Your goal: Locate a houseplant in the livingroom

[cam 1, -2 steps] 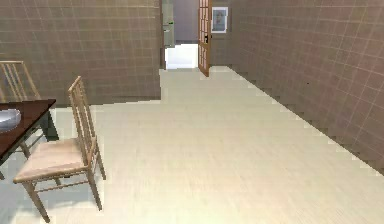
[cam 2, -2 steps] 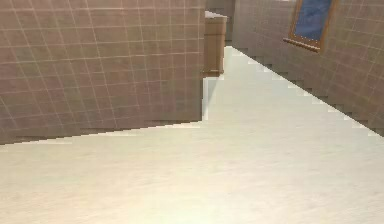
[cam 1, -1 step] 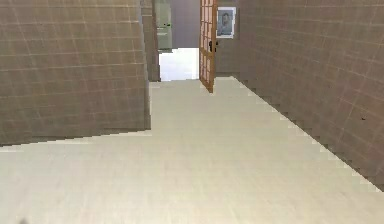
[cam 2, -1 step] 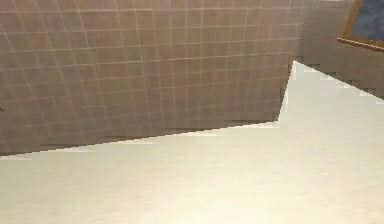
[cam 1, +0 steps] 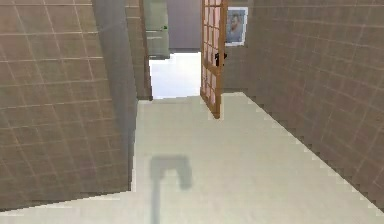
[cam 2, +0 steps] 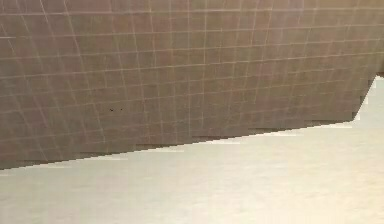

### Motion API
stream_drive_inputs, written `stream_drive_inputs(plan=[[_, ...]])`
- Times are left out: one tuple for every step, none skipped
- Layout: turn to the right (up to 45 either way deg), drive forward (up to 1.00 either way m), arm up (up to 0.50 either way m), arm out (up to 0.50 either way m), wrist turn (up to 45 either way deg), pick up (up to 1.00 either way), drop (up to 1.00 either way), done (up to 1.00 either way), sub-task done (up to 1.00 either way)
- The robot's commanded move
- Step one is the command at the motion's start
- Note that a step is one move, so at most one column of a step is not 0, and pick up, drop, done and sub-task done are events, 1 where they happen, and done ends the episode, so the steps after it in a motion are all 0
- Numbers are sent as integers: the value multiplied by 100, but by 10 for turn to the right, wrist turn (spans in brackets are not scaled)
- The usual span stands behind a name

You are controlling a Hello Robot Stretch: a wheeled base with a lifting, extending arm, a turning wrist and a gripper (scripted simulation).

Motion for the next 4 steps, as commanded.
stream_drive_inputs(plan=[[0,100,0,0,0,0,0,0,0],[0,15,0,0,0,0,0,0,0],[-120,0,0,0,0,0,0,0,0],[0,100,0,0,0,0,0,0,0]])
